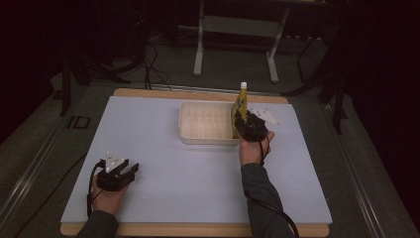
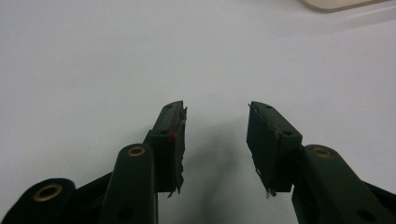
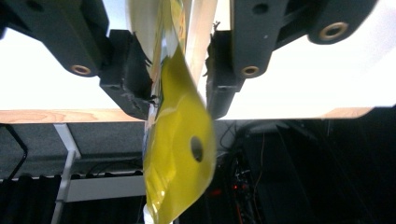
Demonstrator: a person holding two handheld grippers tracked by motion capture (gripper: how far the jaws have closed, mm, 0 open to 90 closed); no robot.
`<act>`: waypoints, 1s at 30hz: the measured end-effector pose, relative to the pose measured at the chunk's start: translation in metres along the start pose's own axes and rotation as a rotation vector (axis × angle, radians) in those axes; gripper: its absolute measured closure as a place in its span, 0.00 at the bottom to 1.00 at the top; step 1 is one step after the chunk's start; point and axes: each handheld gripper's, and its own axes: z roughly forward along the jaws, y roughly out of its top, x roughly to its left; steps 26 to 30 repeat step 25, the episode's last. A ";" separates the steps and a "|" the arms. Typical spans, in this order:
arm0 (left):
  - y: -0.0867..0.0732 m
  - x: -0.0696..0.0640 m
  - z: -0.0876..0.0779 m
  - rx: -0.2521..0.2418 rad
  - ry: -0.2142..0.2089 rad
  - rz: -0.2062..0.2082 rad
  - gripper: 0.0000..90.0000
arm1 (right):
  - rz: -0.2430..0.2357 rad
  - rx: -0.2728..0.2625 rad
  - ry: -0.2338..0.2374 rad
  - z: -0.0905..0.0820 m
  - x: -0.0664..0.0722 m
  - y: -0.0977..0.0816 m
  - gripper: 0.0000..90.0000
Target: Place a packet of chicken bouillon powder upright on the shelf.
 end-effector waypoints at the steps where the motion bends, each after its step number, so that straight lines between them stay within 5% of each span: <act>1: 0.000 0.000 0.000 -0.001 0.000 0.000 0.63 | -0.005 0.002 -0.003 -0.002 0.000 0.000 0.62; 9: 0.000 0.000 0.000 0.002 0.004 0.001 0.62 | -0.039 0.053 0.039 -0.016 -0.001 -0.001 0.56; 14: 0.000 0.000 0.000 0.006 0.006 0.002 0.62 | -0.100 0.102 0.064 -0.027 0.000 -0.004 0.53; 25: 0.001 0.000 0.002 0.020 0.031 -0.008 0.61 | -0.189 0.254 0.187 -0.053 -0.016 -0.016 0.52; 30: 0.001 0.000 0.002 0.020 0.031 -0.008 0.61 | -0.189 0.254 0.187 -0.053 -0.016 -0.016 0.52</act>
